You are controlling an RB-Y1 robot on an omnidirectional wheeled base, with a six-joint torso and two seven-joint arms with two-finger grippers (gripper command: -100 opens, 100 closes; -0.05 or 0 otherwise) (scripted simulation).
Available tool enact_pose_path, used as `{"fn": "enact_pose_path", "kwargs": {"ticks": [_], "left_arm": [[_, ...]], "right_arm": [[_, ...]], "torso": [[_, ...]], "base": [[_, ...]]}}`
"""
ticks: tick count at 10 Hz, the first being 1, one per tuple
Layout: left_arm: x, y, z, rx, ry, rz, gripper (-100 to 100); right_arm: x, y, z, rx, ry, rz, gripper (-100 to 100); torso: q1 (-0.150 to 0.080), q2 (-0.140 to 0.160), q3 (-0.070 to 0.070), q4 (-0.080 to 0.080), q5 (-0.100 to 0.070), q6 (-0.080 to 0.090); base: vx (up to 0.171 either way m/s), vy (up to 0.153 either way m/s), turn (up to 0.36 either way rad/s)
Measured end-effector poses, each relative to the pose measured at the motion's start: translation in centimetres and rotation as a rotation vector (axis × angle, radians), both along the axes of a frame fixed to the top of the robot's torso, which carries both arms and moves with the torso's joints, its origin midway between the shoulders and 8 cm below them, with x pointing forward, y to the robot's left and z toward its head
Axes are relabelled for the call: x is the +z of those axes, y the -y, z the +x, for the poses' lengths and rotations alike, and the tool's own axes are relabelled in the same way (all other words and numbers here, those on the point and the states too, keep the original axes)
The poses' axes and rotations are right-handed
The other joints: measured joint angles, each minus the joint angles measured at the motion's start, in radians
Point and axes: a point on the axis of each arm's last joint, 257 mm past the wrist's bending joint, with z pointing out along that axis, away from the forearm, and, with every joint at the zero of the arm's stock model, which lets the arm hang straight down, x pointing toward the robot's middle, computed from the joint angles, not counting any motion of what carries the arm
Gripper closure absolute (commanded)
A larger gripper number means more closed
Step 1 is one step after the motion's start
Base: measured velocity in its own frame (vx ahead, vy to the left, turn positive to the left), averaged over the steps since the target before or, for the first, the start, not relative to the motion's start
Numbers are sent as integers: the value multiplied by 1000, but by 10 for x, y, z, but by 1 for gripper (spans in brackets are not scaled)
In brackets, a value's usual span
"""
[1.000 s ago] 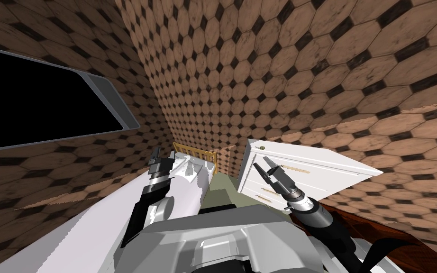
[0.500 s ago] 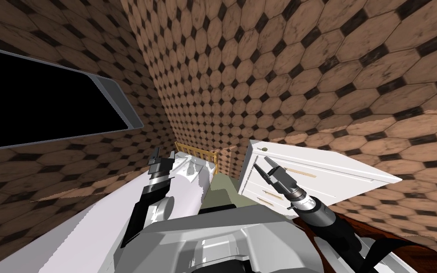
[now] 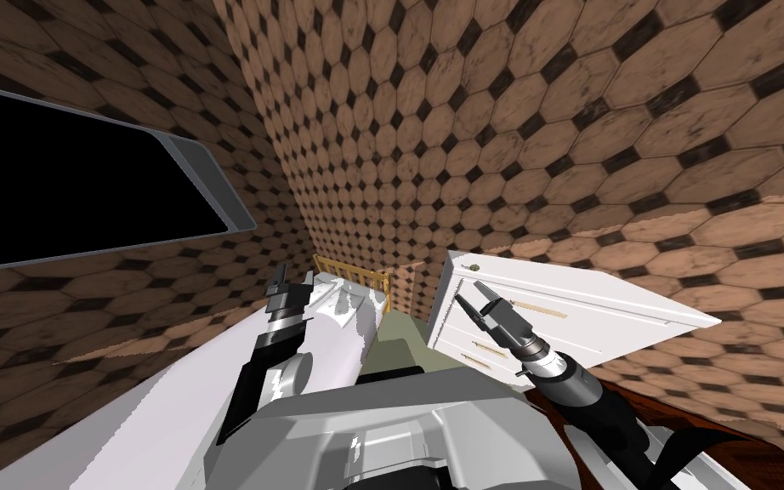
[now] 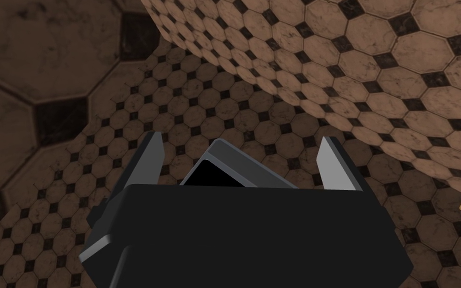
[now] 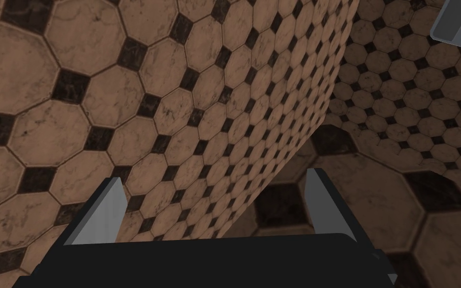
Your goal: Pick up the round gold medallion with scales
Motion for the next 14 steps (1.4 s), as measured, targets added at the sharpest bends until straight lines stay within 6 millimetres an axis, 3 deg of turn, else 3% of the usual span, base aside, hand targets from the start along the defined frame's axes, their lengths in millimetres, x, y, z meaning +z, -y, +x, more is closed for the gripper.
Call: {"fn": "enact_pose_path", "kwargs": {"ticks": [3, 7, 14], "left_arm": [[0, 0, 0, 0, 0, 0, 0], [0, 0, 0, 0, 0, 0, 0], [0, 0, 0, 0, 0, 0, 0]], "right_arm": [[0, 0, 0, 0, 0, 0, -100], [-5, 5, -1, 2, -10, -154, -100], [-5, 6, -1, 2, -11, -163, -100]], "torso": [[0, 0, 0, 0, 0, 0], [-1, -2, -1, 0, 0, 0], [0, 0, 0, 0, 0, 0]], "base": [[4, -4, 13], [24, -26, 81], [1, -1, 3]]}}
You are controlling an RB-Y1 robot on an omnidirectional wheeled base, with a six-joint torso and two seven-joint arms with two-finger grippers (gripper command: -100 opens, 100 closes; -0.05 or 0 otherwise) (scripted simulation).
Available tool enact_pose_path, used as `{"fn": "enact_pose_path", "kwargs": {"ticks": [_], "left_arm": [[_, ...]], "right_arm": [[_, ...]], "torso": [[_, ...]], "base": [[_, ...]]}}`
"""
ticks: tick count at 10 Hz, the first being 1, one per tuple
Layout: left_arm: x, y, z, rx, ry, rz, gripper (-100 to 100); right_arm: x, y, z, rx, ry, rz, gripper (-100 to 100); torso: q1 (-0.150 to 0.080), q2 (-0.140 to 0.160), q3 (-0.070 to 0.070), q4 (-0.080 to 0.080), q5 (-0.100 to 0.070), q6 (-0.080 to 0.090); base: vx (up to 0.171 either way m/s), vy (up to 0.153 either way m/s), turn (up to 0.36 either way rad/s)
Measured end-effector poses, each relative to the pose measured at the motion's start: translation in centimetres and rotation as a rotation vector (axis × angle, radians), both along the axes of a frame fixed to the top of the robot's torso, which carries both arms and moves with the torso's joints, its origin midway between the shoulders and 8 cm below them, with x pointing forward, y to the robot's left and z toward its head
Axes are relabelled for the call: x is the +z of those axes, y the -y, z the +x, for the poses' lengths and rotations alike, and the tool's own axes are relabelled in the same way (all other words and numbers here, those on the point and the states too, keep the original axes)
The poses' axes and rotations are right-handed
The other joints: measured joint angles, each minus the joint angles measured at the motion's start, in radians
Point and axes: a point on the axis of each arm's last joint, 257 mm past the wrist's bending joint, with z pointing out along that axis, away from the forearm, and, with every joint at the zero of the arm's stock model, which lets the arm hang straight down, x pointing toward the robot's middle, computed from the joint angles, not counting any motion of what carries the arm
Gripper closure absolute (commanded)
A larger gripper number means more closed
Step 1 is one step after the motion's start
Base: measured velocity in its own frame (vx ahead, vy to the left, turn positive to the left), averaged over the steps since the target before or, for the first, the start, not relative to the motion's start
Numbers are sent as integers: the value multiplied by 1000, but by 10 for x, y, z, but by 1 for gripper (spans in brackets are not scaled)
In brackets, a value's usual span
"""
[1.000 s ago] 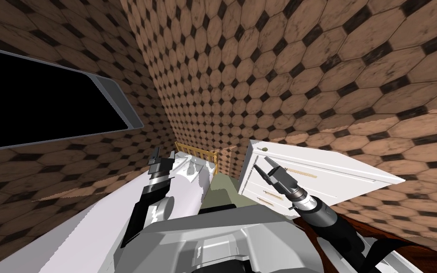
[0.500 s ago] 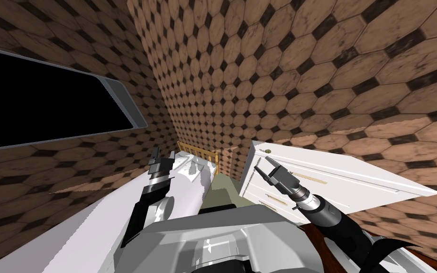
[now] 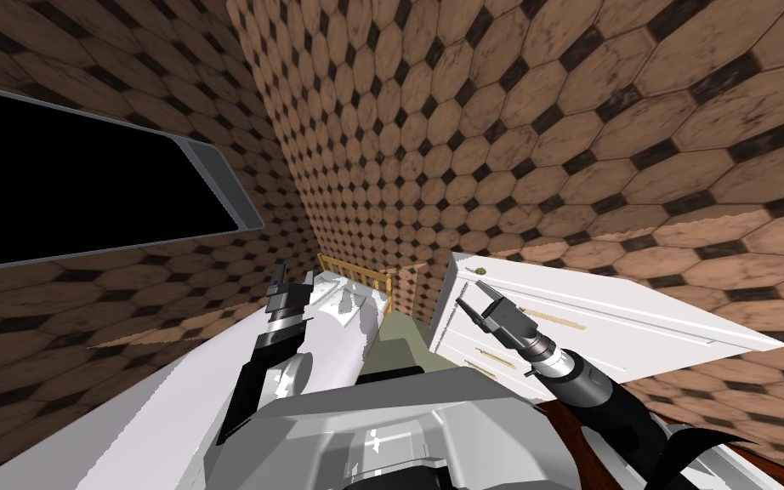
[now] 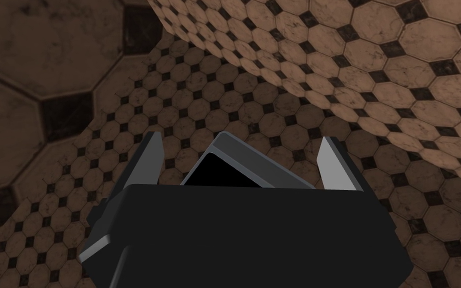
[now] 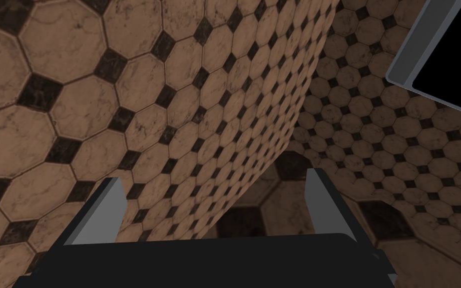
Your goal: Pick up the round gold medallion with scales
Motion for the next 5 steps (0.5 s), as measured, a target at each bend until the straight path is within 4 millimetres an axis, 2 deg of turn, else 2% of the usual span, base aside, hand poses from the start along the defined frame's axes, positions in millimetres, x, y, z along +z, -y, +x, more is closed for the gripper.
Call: {"fn": "enact_pose_path", "kwargs": {"ticks": [5], "left_arm": [[0, 0, 0, 0, 0, 0, 0]], "right_arm": [[2, -6, 4, 60, 6, -82, -100]], "torso": [[-1, -1, -1, 0, 0, 0]], "base": [[15, -16, 50]]}}
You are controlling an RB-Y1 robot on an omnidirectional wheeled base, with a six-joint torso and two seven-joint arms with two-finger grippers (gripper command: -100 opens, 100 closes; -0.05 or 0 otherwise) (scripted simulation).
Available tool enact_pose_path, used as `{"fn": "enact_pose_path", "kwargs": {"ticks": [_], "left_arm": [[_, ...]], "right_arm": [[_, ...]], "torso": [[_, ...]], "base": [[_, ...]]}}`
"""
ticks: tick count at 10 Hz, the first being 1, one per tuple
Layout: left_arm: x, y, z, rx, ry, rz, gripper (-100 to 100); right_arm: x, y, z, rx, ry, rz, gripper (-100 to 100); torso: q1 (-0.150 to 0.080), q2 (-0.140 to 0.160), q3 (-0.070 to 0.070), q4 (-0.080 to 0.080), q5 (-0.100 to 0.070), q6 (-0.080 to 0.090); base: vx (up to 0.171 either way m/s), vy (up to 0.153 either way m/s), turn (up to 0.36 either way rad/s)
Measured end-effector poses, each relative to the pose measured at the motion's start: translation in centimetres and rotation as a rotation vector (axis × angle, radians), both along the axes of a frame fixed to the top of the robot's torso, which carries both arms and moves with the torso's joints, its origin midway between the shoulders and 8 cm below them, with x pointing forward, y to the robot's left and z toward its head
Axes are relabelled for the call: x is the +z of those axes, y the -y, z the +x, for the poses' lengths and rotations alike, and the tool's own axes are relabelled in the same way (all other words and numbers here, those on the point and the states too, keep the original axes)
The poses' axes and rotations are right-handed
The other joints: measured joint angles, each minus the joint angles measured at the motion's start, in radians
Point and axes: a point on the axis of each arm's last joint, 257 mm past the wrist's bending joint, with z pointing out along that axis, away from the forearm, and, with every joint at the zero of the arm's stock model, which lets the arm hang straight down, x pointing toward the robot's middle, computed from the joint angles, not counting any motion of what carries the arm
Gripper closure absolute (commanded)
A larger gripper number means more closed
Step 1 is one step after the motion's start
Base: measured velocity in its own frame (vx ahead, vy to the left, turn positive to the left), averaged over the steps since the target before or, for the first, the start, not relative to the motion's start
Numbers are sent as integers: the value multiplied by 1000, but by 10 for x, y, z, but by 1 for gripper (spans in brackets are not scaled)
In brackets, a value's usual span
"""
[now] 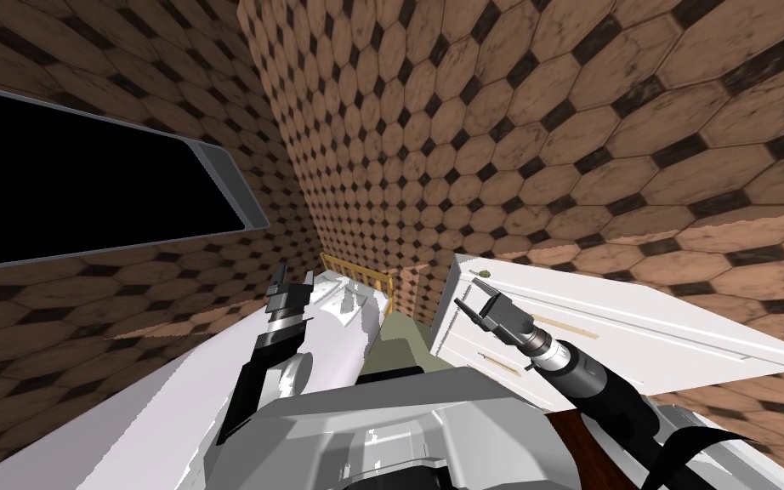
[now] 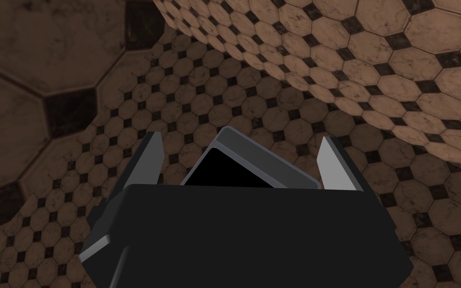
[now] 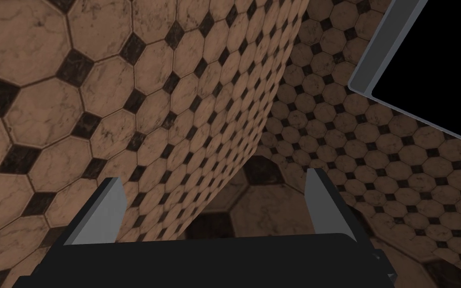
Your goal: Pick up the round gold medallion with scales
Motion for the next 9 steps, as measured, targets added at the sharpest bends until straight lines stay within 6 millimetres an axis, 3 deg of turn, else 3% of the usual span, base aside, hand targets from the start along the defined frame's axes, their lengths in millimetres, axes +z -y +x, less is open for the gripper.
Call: {"fn": "enact_pose_path", "kwargs": {"ticks": [7, 9], "left_arm": [[0, 0, 0, 0, 0, 0, 0], [0, 0, 0, 0, 0, 0, 0]], "right_arm": [[0, 0, 0, 3, 0, -5, -100], [1, -1, 3, 10, 10, -21, -100]], "torso": [[1, 1, 1, 0, 0, 0], [2, 5, 3, 1, 0, 0]], "base": [[-2, 2, -6], [-89, -14, -27]]}}
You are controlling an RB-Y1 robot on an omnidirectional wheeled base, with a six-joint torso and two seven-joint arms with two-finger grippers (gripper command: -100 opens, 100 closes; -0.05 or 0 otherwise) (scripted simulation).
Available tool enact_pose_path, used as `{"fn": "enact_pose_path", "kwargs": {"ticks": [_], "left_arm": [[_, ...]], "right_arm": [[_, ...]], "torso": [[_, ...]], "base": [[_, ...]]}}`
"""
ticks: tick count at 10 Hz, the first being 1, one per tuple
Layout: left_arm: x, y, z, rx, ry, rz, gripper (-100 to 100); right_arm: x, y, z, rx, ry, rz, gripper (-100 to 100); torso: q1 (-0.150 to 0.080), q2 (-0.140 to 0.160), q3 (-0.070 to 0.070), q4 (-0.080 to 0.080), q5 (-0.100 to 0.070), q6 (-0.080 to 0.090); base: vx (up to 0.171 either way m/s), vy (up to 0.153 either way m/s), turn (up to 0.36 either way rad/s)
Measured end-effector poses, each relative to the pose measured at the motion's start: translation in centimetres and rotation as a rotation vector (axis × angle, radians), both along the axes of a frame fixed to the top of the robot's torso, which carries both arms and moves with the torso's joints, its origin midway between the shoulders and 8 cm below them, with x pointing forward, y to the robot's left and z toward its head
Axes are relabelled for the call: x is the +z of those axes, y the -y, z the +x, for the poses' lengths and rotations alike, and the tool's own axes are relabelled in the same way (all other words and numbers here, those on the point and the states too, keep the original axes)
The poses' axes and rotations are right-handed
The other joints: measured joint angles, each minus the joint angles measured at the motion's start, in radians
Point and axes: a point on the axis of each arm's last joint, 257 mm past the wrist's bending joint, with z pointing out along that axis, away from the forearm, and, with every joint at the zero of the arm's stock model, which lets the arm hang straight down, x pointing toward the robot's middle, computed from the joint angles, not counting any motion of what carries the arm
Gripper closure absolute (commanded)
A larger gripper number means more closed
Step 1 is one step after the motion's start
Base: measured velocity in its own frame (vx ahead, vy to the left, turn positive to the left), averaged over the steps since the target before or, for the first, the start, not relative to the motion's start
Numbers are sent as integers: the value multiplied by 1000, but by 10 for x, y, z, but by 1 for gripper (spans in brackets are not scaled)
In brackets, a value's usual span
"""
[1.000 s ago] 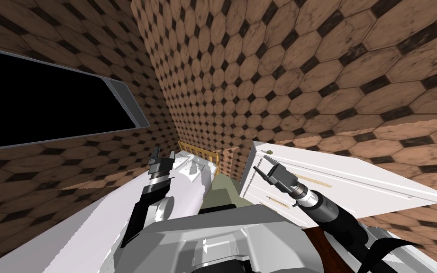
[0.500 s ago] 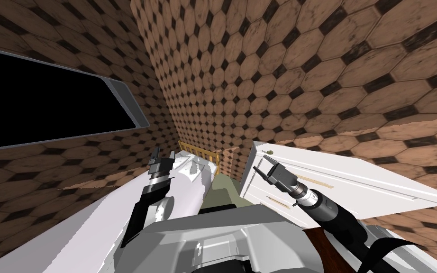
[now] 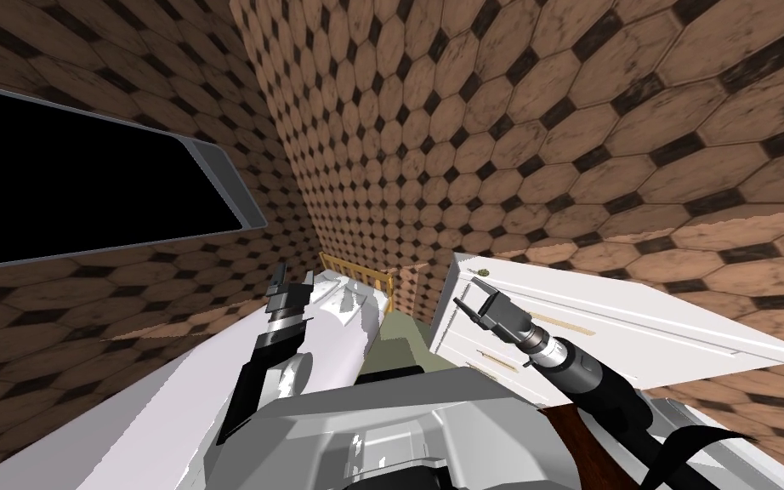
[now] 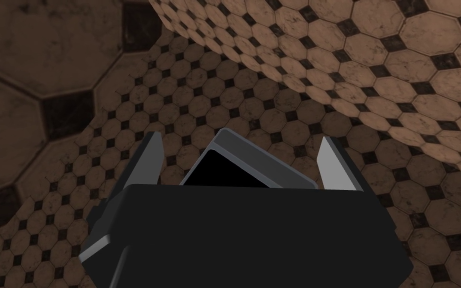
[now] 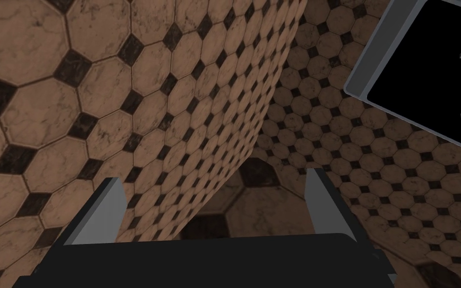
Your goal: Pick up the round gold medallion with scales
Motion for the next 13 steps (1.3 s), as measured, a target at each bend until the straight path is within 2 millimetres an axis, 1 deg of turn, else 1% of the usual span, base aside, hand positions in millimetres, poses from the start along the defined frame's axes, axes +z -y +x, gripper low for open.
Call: {"fn": "enact_pose_path", "kwargs": {"ticks": [4, 9, 11, 13], "left_arm": [[0, 0, 0, 0, 0, 0, 0], [0, 0, 0, 0, 0, 0, 0], [0, 0, 0, 0, 0, 0, 0], [0, 0, 0, 0, 0, 0, 0]], "right_arm": [[3, 4, 16, 35, 57, -111, -100], [5, 13, 47, 91, 154, -349, -100], [8, 17, 57, 110, 189, -421, -100], [8, 22, 66, 126, 221, -506, -100]], "torso": [[-4, 4, 3, 1, -1, 0], [-5, 9, 5, 2, -1, 0], [-4, 3, 2, 1, -1, 0], [-3, 3, 2, 1, -1, 0]], "base": [[-115, -48, -6], [-156, -60, 29], [-102, -55, 70], [-102, -43, 51]]}}
